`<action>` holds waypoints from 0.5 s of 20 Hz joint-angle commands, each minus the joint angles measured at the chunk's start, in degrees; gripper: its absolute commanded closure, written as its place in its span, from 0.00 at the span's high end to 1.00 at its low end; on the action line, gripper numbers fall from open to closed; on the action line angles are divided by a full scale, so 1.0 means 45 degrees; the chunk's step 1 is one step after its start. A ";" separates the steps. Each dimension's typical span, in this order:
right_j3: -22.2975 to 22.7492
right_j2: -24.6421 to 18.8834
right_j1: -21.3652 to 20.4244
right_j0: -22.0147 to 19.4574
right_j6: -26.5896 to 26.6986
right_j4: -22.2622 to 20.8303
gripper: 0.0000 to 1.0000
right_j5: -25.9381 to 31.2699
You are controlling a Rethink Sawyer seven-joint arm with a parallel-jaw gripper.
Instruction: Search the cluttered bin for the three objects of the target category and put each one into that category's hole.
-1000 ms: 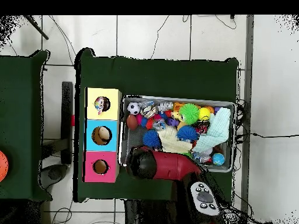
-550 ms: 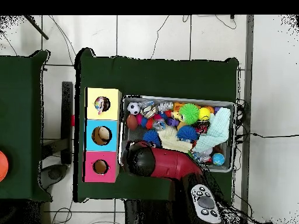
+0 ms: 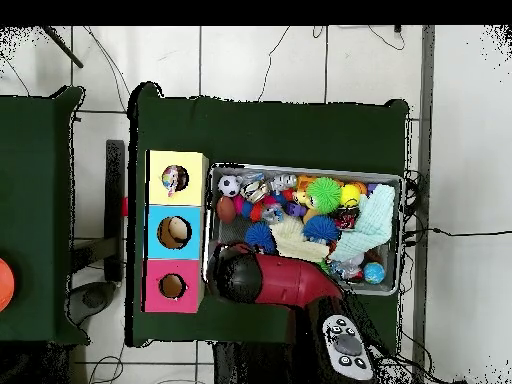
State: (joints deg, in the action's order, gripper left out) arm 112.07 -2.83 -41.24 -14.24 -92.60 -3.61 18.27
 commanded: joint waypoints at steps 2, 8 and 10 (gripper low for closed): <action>-0.0841 0.0207 0.0449 -0.0034 -0.1299 -0.0763 1.00 -0.0740; -0.0807 0.0204 0.0330 -0.1061 -0.0411 -0.1468 1.00 -0.0441; -0.0839 0.0143 0.0385 -0.1368 -0.0297 -0.1746 1.00 -0.0507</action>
State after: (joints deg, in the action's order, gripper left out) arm 112.05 -2.20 -41.00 -16.51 -92.60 -6.99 18.26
